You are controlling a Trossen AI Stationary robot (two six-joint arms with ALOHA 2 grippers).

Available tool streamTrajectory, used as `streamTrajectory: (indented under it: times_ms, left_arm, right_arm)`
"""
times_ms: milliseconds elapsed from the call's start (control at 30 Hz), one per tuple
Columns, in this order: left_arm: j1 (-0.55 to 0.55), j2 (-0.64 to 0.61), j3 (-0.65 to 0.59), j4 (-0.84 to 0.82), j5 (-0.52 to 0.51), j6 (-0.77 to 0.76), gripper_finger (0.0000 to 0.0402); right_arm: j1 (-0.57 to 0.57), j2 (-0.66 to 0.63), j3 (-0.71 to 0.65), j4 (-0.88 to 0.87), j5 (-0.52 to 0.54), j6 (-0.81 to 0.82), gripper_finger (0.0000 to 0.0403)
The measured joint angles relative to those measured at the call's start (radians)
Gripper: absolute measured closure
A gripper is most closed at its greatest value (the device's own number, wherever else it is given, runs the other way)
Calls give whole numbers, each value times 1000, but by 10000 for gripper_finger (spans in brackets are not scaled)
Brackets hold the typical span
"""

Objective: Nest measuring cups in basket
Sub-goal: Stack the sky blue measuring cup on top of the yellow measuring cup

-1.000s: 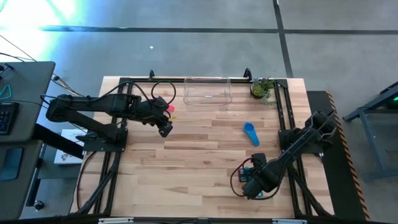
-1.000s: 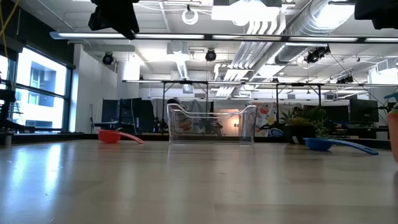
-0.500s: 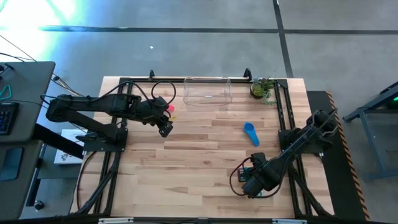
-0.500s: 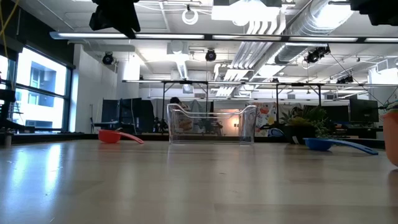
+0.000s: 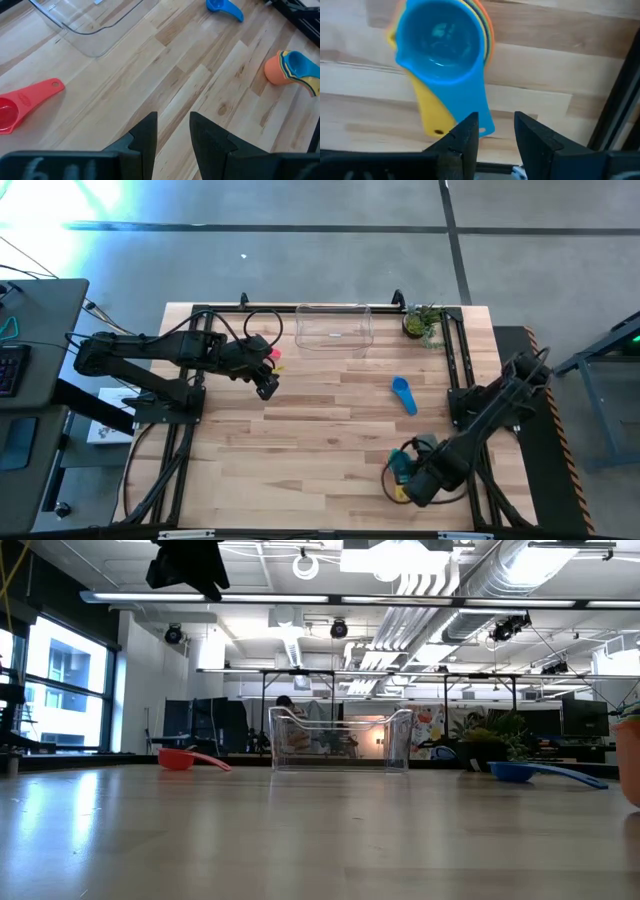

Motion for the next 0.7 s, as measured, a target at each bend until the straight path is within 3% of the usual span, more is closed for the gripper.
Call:
streamTrajectory:
  times_ms: [700]
  left_arm:
    - [0,0,0,6,0,0,296]
  right_arm:
    - [70,159,0,20,-36,-8,285]
